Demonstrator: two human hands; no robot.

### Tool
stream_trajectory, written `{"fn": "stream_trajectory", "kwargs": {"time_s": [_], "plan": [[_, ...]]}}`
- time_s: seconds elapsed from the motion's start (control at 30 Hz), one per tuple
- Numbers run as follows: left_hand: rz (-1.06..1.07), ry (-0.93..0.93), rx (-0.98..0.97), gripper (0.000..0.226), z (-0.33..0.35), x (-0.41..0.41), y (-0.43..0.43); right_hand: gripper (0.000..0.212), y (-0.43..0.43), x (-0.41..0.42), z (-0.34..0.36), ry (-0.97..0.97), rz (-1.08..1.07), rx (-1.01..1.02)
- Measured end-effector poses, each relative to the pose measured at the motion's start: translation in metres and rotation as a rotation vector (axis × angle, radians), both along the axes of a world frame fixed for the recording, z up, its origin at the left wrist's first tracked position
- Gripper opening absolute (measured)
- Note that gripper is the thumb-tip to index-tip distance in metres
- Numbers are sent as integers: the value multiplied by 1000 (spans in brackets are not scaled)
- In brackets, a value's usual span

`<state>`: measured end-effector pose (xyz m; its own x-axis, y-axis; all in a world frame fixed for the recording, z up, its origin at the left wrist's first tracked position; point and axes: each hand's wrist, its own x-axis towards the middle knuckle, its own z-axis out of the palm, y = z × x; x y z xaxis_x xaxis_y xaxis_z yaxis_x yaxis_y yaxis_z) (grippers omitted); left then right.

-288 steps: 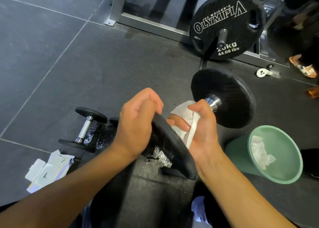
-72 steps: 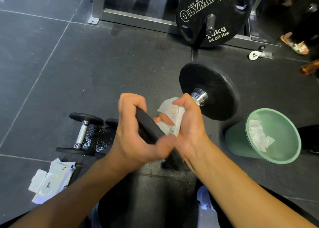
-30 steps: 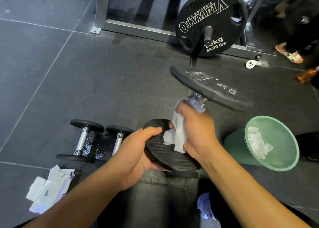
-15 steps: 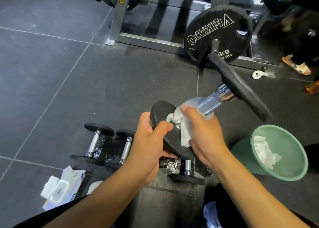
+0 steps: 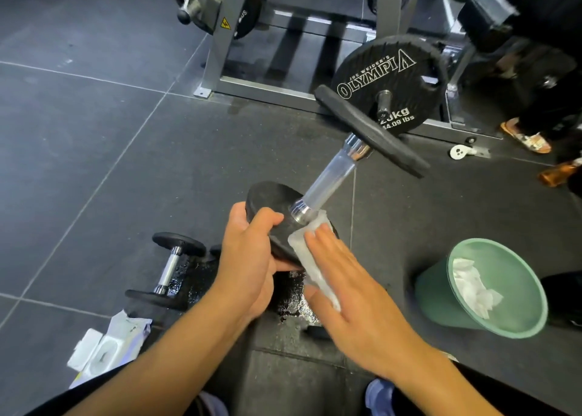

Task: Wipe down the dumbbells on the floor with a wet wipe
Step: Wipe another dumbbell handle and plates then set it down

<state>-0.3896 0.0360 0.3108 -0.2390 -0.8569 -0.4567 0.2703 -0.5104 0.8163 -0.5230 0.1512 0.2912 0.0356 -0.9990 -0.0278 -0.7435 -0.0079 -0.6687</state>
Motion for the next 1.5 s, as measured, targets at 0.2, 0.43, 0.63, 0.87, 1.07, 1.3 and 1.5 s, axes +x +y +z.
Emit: {"fn": "stream_trajectory", "kwargs": {"time_s": [0.2,0.43,0.63,0.87,1.07,1.3,1.5], "plan": [[70,11,103,8,-10,1,7,60,-11,22,0,68,40,-215],[58,70,136,9,-7,5,4,48,-7,-9,-15,125,16,-333],[49,153,224,30,-6,7,4,46,-14,-33,-15,140,-193,-240],[-16,172,194,26,-5,12,9,28,-32,-45,3,-233,-438,79],[-68,140,149,13,-3,12,15,29,-43,-46,-6,-341,-514,152],[-138,94,68,19,-1,10,21,26,-58,-32,-6,-656,-621,240],[-135,48,50,18,1,8,24,29,-38,-11,-17,-887,-738,199]]}}
